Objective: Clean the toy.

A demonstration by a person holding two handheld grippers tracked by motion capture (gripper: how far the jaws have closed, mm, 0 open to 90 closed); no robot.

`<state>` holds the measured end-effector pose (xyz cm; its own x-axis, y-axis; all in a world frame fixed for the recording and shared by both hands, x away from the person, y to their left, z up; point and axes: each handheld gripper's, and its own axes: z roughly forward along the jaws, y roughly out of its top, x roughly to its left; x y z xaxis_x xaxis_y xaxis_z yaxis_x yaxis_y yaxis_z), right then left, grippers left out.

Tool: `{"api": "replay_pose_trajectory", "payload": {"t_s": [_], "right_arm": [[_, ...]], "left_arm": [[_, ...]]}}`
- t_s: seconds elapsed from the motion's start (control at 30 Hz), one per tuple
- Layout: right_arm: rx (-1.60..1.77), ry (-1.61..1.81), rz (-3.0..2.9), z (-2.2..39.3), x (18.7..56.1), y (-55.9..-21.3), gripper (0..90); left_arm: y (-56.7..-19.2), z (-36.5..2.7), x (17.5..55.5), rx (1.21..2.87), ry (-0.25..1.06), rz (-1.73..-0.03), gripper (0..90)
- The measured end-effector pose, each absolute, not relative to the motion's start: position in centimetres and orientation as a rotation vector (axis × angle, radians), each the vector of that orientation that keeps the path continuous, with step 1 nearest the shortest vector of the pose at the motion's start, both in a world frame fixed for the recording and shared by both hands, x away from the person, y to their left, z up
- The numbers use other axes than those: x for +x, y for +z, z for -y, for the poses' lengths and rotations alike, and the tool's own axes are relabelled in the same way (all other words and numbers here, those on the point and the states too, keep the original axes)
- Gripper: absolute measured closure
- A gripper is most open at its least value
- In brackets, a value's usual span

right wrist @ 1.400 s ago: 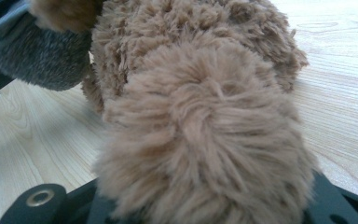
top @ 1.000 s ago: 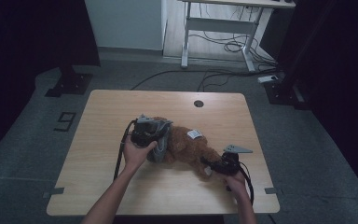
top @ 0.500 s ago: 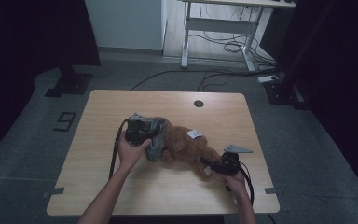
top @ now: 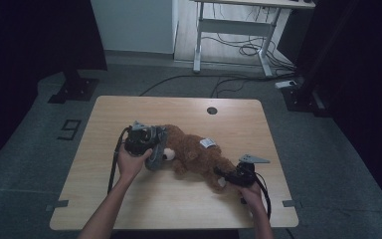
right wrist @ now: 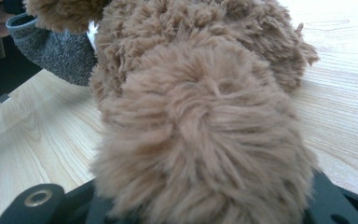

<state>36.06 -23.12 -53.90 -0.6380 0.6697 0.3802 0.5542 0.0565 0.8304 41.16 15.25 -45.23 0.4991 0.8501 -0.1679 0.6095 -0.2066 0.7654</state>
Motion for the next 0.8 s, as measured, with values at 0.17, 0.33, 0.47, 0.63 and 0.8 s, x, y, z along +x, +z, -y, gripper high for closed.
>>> {"api": "replay_pose_trajectory", "payload": {"t_s": [0.17,0.33,0.47,0.63,0.8], "right_arm": [[1.282,1.644,-2.201,23.1,36.0,-53.9,59.6],[1.282,1.645,-2.201,23.1,36.0,-53.9,59.6],[1.287,1.644,-2.201,23.1,36.0,-53.9,59.4],[1.288,1.648,-2.197,23.1,36.0,-53.9,59.4],[1.290,1.647,-2.196,23.1,36.0,-53.9,59.4]], "left_arm": [[-45.4,-15.4,41.2,1.921,0.372,-1.215,83.2],[-45.5,-15.6,41.2,1.934,0.389,-1.220,83.2],[-45.6,-16.0,41.3,1.938,0.389,-1.243,83.2],[-45.7,-16.2,41.3,1.950,0.400,-1.250,83.2],[-45.8,-16.4,41.3,1.934,0.379,-1.255,83.2]]}}
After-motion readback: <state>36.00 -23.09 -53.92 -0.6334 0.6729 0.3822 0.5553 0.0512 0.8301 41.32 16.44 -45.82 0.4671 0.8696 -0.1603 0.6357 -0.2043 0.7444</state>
